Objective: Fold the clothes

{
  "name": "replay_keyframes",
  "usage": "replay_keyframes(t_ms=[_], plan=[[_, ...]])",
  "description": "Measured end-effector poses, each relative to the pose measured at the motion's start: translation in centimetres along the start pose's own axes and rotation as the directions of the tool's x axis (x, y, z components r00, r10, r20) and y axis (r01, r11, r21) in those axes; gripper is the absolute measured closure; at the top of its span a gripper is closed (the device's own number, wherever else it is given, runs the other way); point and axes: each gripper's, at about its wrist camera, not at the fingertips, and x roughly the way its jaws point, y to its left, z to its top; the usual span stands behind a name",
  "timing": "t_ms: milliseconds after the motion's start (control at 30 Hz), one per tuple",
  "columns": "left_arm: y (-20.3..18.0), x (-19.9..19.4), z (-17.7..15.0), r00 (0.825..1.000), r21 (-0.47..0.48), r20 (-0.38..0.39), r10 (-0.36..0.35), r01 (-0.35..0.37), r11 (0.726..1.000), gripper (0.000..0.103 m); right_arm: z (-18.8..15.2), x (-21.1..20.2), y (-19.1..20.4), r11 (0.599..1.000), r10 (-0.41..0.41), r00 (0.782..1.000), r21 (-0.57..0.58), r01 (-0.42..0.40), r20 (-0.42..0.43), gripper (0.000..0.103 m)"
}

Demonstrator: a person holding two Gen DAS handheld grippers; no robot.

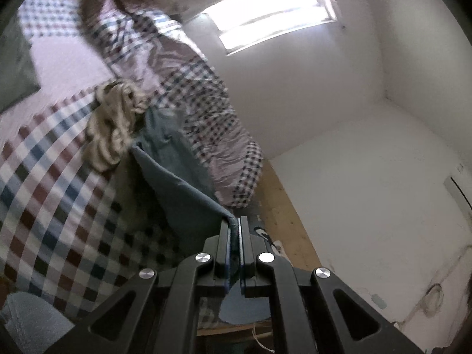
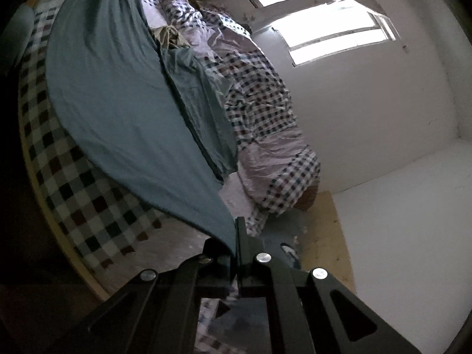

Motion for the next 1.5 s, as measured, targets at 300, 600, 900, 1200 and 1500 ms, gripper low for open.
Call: replay_keyframes(t_ms=[300,600,900,1200,1500], plan=[[-6.4,-2.5,1.2,0.999,0.145,0.02,-0.044,0.041,0.989,0.101,-0.1,-3.8,-5.0,0.999,0.043,0.999,-0.02,-0.042,0.006,0.103],[-8.5,-3.5,3.7,0.998,0.149,0.03,-0.05,0.045,0.988,0.101,-0.7,-7.3,-7.7,0.996,0.087,0.996,0.021,-0.087,0.011,0.103],[-12.4,-6.5,4.5,1.0,0.246,-0.026,-0.017,0.023,0.969,0.101,-1.1,-10.5,-9.3,0.986,0.164,0.986,0.026,-0.164,0.013,0.103],[-15.8,-10.2,2.7,0.997,0.327,-0.073,-0.033,0.056,0.943,0.101,-2.5,-14.2,-11.9,0.974,0.208,0.978,0.085,-0.21,0.024,0.103],[-18.7,-14.0,0.9,0.98,0.35,-0.091,-0.176,0.196,0.916,0.101,-3.1,-18.8,-14.3,0.965,0.216,0.971,0.132,-0.228,0.098,0.103]])
